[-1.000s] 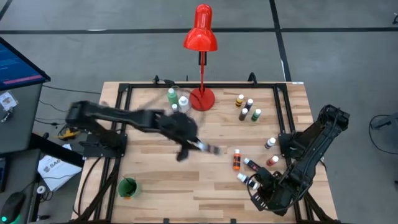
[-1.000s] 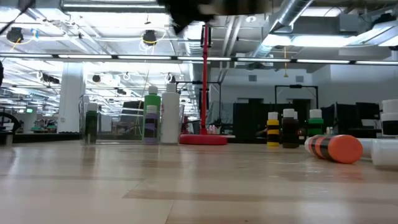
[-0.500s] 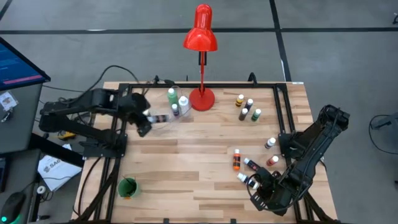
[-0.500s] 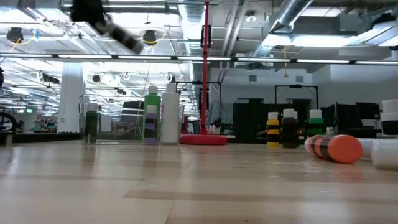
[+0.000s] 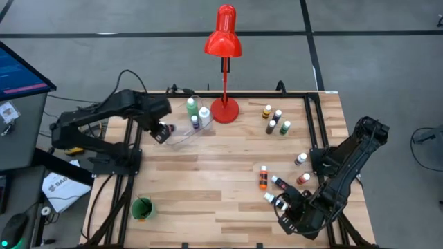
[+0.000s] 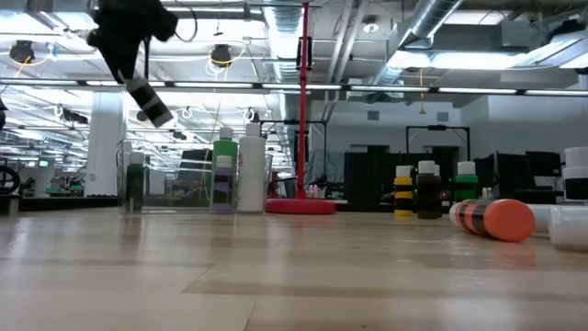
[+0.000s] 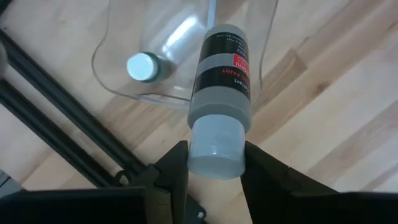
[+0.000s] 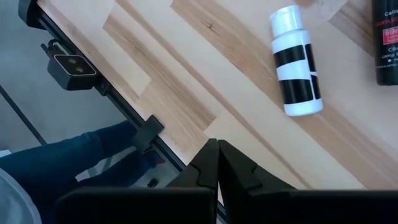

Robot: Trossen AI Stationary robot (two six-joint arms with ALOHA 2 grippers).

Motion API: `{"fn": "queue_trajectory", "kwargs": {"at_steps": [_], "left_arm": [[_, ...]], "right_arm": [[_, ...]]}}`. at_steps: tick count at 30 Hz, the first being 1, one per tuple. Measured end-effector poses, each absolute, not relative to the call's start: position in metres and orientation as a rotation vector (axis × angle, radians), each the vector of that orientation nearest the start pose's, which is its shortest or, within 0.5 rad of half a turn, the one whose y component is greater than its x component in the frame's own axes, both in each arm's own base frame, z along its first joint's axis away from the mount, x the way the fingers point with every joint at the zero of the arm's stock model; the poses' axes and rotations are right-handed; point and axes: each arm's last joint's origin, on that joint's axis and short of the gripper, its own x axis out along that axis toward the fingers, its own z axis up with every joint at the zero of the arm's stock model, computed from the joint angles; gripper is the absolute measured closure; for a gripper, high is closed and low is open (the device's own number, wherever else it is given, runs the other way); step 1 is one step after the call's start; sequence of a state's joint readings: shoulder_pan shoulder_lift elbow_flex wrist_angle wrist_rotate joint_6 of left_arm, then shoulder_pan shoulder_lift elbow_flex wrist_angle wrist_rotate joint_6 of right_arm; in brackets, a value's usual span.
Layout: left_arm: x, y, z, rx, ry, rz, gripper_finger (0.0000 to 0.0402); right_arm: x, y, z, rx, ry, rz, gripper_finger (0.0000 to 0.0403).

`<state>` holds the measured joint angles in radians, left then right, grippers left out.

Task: Pick & Place Paint Supplies
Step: Put the gray paint bottle into the transparent bin

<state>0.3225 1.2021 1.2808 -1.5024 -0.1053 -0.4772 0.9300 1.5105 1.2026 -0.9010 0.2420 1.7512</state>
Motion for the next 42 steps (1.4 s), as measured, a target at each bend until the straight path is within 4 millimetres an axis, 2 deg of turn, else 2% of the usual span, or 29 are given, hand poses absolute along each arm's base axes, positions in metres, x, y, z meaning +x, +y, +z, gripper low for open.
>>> {"fn": "queue_trajectory", "kwargs": {"at_steps": [11, 17, 22, 30, 42], "left_arm": [[0.204, 0.105, 0.289, -0.517, 1.588, 0.673, 0.0289], [0.213, 0.128, 0.265, -0.517, 1.711, 0.634, 0.0289], [0.215, 0.14, 0.253, -0.542, 1.748, 0.635, 0.0288], [0.215, 0.148, 0.252, -0.576, 1.709, 0.667, 0.0288], [0.223, 0.133, 0.252, -0.643, 1.696, 0.569, 0.0288]], "right_arm": [[0.179, 0.227, 0.26, 0.859, 1.133, -0.406, 0.0403], [0.179, 0.228, 0.26, 0.859, 1.133, -0.406, 0.0403], [0.179, 0.227, 0.26, 0.859, 1.133, -0.406, 0.0403], [0.179, 0.227, 0.26, 0.836, 1.135, -0.391, 0.0403], [0.179, 0.227, 0.26, 0.81, 1.135, -0.379, 0.0403]]}}
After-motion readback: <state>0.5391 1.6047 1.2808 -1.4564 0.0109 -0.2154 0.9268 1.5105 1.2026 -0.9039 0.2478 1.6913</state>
